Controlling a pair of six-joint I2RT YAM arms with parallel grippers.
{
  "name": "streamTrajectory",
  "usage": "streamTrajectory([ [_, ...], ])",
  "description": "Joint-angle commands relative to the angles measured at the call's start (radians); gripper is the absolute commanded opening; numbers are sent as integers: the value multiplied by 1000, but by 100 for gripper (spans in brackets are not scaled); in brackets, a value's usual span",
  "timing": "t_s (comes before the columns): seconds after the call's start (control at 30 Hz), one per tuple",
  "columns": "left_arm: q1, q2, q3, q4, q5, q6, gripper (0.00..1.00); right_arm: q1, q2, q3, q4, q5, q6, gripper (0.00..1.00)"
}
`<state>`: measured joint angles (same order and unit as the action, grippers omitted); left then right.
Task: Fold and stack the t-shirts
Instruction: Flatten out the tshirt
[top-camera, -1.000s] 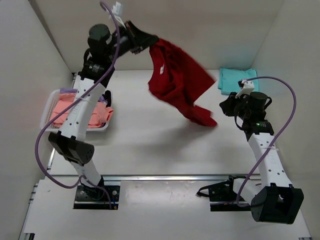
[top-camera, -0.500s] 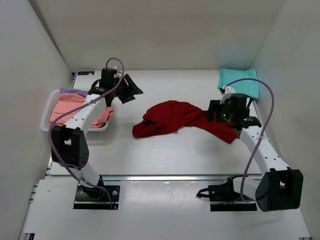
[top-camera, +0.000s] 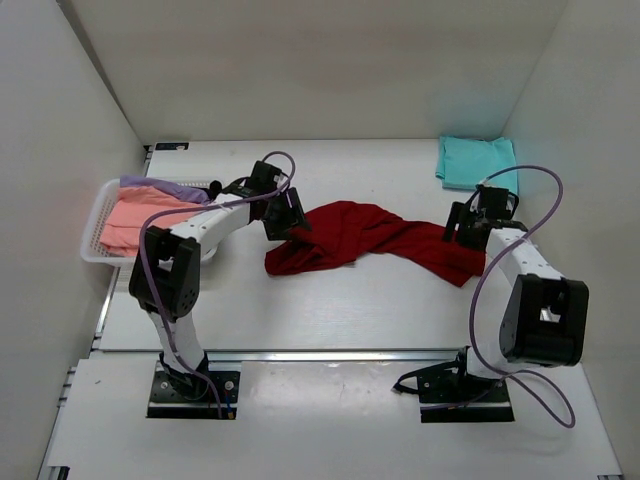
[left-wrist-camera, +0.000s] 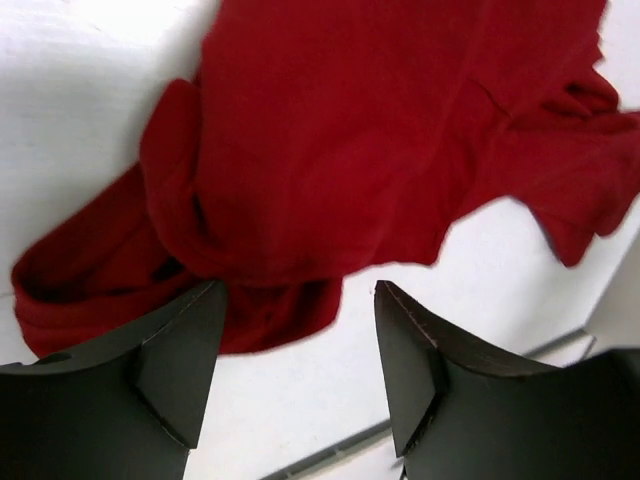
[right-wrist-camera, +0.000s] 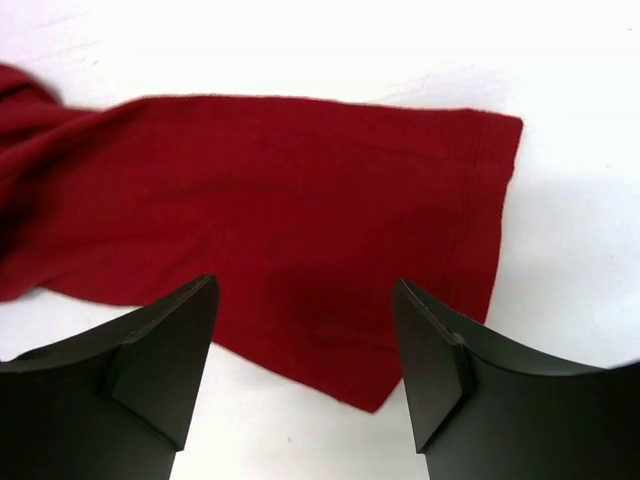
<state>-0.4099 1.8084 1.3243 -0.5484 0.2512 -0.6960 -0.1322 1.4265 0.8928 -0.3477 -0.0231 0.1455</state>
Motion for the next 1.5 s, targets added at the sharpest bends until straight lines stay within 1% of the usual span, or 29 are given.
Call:
streamTrajectory([
  [0.0,11,32,55,-38,-65,-2,71,-26,38,55,64,-11,46,69],
  [0.03,17,46,59,-39,-66,0,70,-36,44,60,65,-11,48,71],
  [0.07,17,64,68,-39,-70,0,65,-46,63,63,67,-11,51,73],
  [0.1,22,63,76,-36,-61,1,54,-50,72,61,72,-8,52,76],
  [0.13,25,87,81,-27,-53,0,32,-58,84,63,72,5,49,79],
  [0.17,29,91,81,-27,-41,1,20,-66,91,64,75,8,54,81],
  [0.2,31,95,81,-27,-38,-8,2,-76,98,61,72,0,60,86],
  [0.23,36,95,79,-28,-38,-5,0,-89,109,70,76,5,66,94],
  [0.27,48,88,88,-33,-36,-5,0,-99,114,72,75,9,72,96],
  [0.33,60,78,96,-50,-43,3,0,-106,137,81,79,22,57,95],
  [0.4,81,65,82,-21,-12,-3,0,-116,166,96,75,20,52,94],
  [0.5,102,57,55,5,26,-23,0,-113,204,136,66,72,59,92],
  [0.57,106,45,44,10,36,-23,0,-118,251,170,44,107,55,97],
  [0.63,105,39,32,8,36,-20,0,-129,276,201,45,114,60,97],
  [0.7,114,22,26,13,42,-22,0,-142,295,212,36,100,72,89],
  [0.73,117,25,21,16,48,-20,0,-148,299,222,36,82,69,78],
  [0.77,123,16,18,16,48,-25,0,-153,307,219,39,59,54,47],
  [0.8,129,14,15,10,52,-25,0,-156,298,222,33,69,60,26],
  [0.83,134,6,15,18,51,-26,0,-159,292,227,26,74,63,0],
  [0.93,151,-7,13,18,49,-27,0,-168,266,242,32,52,37,0],
  [1.03,163,-18,13,16,53,-17,0,-182,233,242,23,42,49,0],
  [1.07,167,-20,12,10,54,-22,0,-187,226,239,24,41,52,2],
  [1.1,164,-24,10,27,62,-16,0,-191,227,235,23,45,52,12],
  [1.13,172,-23,7,24,62,-26,0,-193,224,218,27,40,55,38],
  [1.17,161,-29,0,25,60,-27,0,-205,226,212,35,38,60,50],
  [1.27,158,-47,-2,22,66,-31,0,-225,226,166,56,-9,84,59],
  [1.47,183,-73,-31,31,68,-34,0,-228,261,118,62,-46,100,60],
])
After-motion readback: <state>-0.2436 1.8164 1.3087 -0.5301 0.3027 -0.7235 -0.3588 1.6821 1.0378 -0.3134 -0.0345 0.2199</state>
